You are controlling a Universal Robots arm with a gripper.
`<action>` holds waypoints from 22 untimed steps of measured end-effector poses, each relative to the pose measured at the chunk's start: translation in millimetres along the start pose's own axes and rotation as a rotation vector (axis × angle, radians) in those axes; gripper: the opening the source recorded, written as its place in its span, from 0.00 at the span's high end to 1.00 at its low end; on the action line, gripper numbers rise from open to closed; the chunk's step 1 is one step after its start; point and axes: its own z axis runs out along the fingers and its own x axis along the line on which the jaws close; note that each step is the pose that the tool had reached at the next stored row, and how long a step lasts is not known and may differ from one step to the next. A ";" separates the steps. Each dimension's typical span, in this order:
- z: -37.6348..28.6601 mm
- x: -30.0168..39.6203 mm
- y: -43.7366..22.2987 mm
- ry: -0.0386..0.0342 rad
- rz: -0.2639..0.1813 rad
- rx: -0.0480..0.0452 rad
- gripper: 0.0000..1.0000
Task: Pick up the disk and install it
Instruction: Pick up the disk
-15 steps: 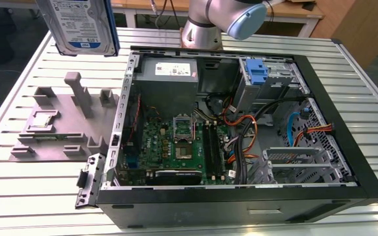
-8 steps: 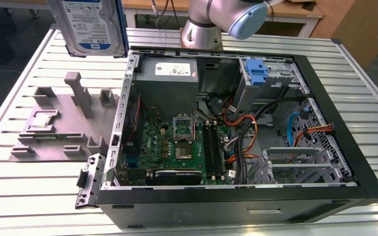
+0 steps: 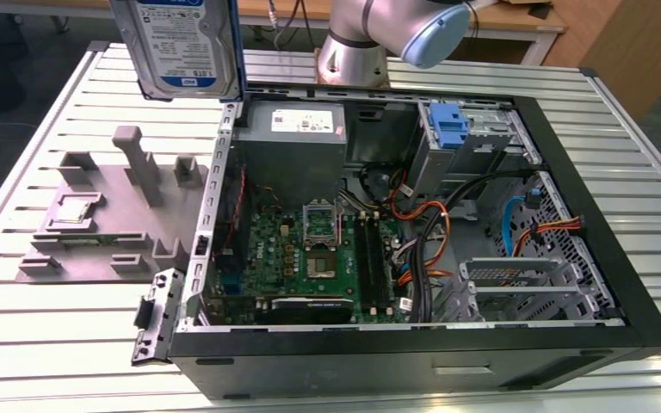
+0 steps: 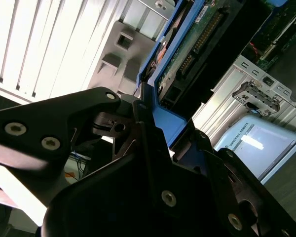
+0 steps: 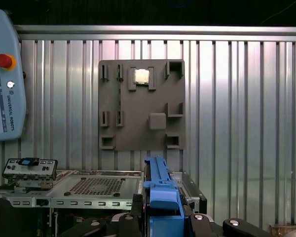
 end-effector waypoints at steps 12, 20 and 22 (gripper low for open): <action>0.1 2.5 -0.3 0.0000 0.000 0.0000 0.63; 0.1 2.5 -7.2 0.0000 0.000 -0.0001 0.63; 0.2 2.4 -11.5 0.0000 0.000 0.0000 0.63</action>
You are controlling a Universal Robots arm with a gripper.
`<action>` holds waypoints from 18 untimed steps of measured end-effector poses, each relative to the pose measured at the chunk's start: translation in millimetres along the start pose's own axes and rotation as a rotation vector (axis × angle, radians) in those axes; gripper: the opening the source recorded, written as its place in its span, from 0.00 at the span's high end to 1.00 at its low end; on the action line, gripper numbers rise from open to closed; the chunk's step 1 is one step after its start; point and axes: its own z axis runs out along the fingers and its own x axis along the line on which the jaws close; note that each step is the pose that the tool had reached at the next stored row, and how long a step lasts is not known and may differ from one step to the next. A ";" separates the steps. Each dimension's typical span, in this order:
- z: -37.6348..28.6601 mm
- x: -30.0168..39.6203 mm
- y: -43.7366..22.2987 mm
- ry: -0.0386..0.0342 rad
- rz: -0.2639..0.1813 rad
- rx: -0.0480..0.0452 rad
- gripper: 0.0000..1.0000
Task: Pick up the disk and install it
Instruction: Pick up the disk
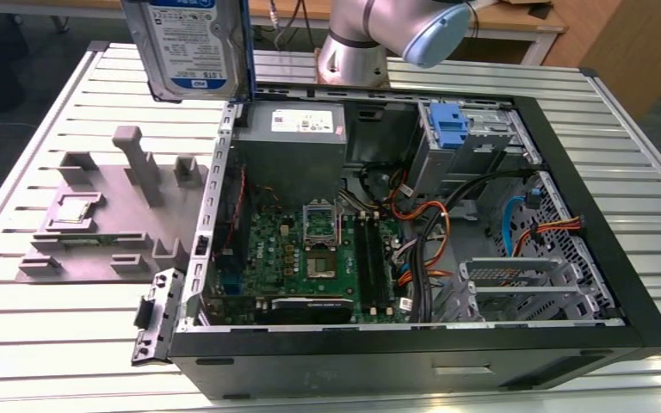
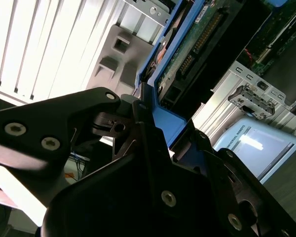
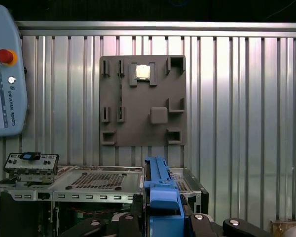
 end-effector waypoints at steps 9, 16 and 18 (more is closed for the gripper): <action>0.4 5.7 -9.5 0.0000 0.002 0.0001 0.63; 0.5 9.6 -13.4 0.0000 0.003 0.0000 0.63; 0.6 9.7 -13.9 0.0000 0.003 0.0000 0.63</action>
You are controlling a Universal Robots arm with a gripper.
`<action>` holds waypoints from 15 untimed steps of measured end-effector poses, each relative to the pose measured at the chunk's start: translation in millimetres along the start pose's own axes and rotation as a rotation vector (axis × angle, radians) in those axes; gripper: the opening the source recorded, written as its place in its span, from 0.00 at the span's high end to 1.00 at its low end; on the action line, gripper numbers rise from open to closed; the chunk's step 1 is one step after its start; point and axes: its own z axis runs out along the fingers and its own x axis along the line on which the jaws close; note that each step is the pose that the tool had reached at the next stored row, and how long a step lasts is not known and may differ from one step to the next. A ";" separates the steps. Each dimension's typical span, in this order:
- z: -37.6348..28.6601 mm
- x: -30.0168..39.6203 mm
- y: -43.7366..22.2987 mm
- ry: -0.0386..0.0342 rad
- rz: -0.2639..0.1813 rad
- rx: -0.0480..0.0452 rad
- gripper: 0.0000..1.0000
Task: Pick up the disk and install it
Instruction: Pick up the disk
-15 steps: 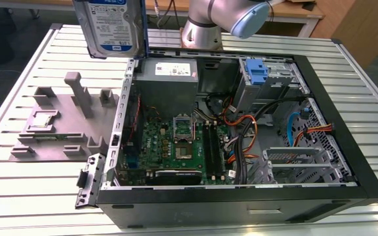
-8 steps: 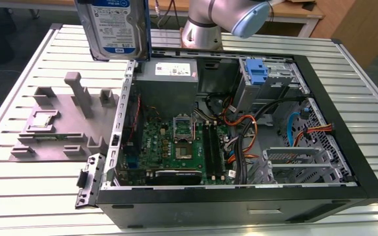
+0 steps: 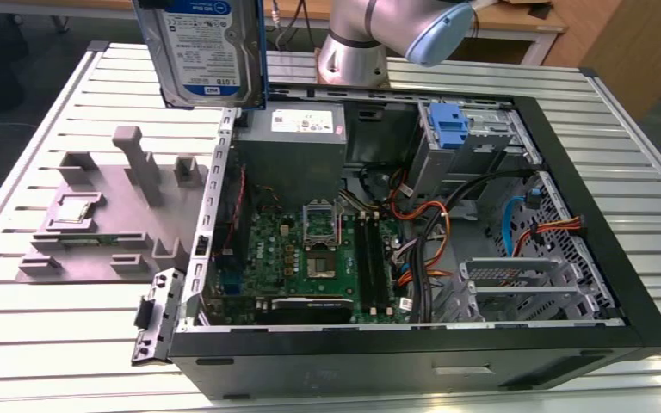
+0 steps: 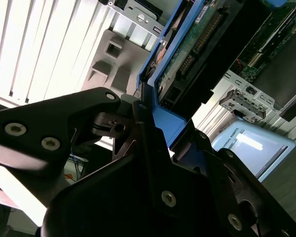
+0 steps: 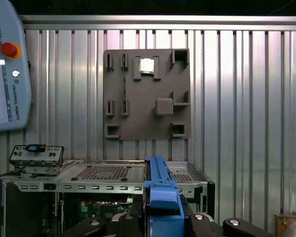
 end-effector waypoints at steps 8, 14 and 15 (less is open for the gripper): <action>0.0 2.9 0.0 0.0012 0.000 0.0000 0.63; 0.0 3.1 -2.9 0.0013 0.000 -0.0001 0.63; 0.0 3.1 -3.8 0.0012 0.000 0.0000 0.63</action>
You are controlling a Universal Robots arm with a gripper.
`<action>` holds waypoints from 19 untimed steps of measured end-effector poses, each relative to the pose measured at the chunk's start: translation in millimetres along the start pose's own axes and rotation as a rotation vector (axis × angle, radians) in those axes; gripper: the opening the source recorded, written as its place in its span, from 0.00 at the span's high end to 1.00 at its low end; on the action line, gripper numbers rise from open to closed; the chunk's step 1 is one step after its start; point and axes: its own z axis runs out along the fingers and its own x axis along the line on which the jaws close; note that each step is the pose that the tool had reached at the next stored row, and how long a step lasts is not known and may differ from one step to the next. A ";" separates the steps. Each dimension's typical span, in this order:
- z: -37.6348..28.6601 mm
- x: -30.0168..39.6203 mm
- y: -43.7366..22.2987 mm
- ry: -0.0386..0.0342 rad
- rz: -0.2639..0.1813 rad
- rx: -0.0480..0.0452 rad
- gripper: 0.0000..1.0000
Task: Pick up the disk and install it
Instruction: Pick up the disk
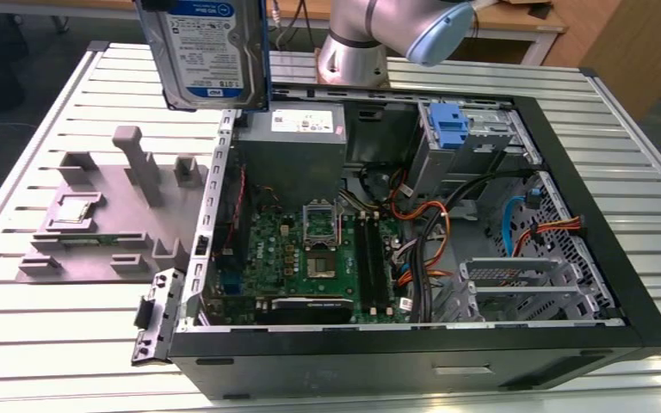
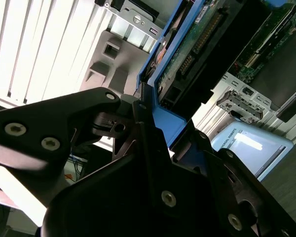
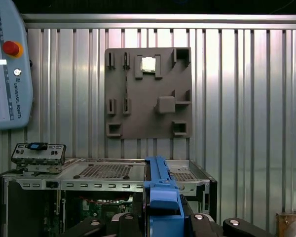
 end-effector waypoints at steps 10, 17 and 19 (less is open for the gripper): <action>0.2 -0.2 -14.1 0.0000 0.000 0.0000 0.63; 0.3 -0.3 -21.8 0.0000 0.000 0.0000 0.63; 0.3 -0.3 -23.9 0.0000 0.000 0.0000 0.63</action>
